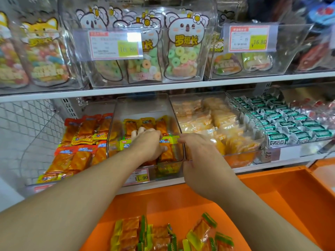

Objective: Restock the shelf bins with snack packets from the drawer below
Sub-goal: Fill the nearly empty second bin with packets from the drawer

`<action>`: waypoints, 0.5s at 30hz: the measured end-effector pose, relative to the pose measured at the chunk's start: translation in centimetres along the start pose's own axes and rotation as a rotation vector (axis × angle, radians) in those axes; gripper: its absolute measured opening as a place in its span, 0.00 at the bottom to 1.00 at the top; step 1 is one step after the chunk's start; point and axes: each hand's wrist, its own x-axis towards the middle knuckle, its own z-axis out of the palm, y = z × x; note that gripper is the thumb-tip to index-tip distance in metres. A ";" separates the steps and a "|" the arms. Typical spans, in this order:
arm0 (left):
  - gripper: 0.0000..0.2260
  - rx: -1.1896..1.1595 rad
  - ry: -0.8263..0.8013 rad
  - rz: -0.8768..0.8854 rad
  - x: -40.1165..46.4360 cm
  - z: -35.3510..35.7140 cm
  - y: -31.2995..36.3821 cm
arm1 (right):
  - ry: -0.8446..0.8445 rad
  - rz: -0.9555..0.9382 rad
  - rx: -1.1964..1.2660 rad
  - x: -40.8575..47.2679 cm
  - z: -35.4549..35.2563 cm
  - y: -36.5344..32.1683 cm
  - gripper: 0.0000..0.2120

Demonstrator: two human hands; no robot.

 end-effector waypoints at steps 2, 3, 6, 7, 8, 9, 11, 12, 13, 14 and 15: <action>0.25 -0.001 -0.031 -0.006 -0.1 -0.1 0.0 | -0.002 -0.004 0.001 0.0 0.0 0.1 0.31; 0.25 -0.007 -0.046 -0.009 0.0 -0.1 -0.2 | -0.001 -0.004 0.000 0.0 0.1 0.1 0.31; 0.25 -0.018 -0.068 0.005 0.0 0.2 -0.9 | 0.005 -0.004 0.003 0.1 0.1 0.1 0.30; 0.26 -0.021 -0.062 0.012 -0.1 0.3 -1.0 | 0.006 -0.004 0.006 0.1 0.1 0.1 0.29; 0.27 -0.032 -0.043 0.020 -0.4 0.2 -1.1 | 0.007 -0.003 0.008 0.1 0.2 0.1 0.29; 0.27 -0.062 -0.011 0.028 -0.7 0.1 -1.1 | 0.009 -0.002 0.009 0.1 0.1 0.1 0.29; 0.26 -0.179 0.090 0.054 -2.1 -0.4 -1.0 | 0.021 -0.009 0.009 0.0 -0.2 -0.2 0.27; 0.24 -0.253 0.146 0.067 -3.0 -0.6 -1.1 | 0.030 -0.010 0.015 -0.1 -0.4 -0.4 0.25; 0.22 -0.320 0.197 0.086 -4.1 -0.8 -1.1 | 0.038 -0.004 0.027 -0.2 -0.6 -0.7 0.23; 0.20 -0.373 0.238 0.109 -5.4 -1.0 -1.2 | 0.045 0.003 0.040 -0.4 -0.8 -0.9 0.23; 0.18 -0.415 0.268 0.131 -6.9 -1.2 -1.3 | 0.049 0.004 0.047 -0.6 -0.9 -1.3 0.22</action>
